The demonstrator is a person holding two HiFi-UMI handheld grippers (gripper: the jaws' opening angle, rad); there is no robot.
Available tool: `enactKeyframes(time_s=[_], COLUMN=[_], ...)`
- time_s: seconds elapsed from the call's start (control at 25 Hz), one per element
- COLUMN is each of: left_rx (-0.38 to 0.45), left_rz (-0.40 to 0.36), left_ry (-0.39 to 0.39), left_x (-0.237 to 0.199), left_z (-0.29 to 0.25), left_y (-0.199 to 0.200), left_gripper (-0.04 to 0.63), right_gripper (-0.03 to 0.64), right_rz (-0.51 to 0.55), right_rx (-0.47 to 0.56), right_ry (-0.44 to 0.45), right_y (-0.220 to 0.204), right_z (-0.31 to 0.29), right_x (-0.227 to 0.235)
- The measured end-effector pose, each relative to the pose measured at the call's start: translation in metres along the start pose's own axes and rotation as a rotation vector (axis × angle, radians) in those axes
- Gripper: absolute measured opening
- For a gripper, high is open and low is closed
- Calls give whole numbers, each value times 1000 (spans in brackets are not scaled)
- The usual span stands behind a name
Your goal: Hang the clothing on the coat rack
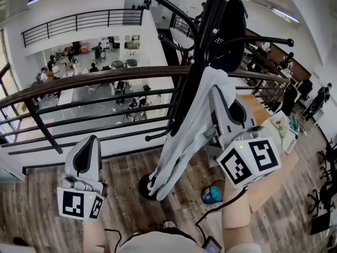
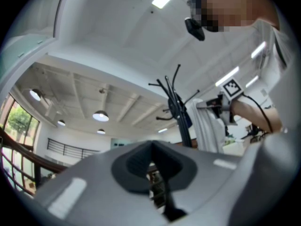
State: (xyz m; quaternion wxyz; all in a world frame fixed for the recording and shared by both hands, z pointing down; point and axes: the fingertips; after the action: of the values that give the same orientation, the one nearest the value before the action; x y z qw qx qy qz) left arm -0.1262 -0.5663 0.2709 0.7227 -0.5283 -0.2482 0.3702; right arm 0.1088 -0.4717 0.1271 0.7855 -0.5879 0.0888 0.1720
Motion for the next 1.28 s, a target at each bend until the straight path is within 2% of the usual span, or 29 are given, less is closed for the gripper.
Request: enactKeyframes(time_s=[0.32, 0.84, 1.28], left_rx=[-7, -37, -43], left_rz=[-2, -3, -12], left_ry=[9, -18, -33], left_x=[-4, -2, 19], left_z=[18, 49, 66], left_y=[2, -1, 9], left_gripper=[6, 7, 7], right_gripper=[52, 57, 0], right_rz=[-16, -17, -49], right_rx=[-7, -6, -35], right_ry=[-41, -110, -121], right_y=[-8, -9, -27], right_z=[13, 54, 92], right_x=[-3, -19, -33])
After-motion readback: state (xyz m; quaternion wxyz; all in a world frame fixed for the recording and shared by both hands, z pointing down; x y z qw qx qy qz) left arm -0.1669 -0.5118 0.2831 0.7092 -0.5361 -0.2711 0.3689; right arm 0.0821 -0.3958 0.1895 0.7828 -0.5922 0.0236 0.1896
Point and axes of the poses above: the fingertips, and each gripper's own axes: z backward along the fingers, x to its right, y out of its top, and after that the axes turned 8 degrees about z, right-handed
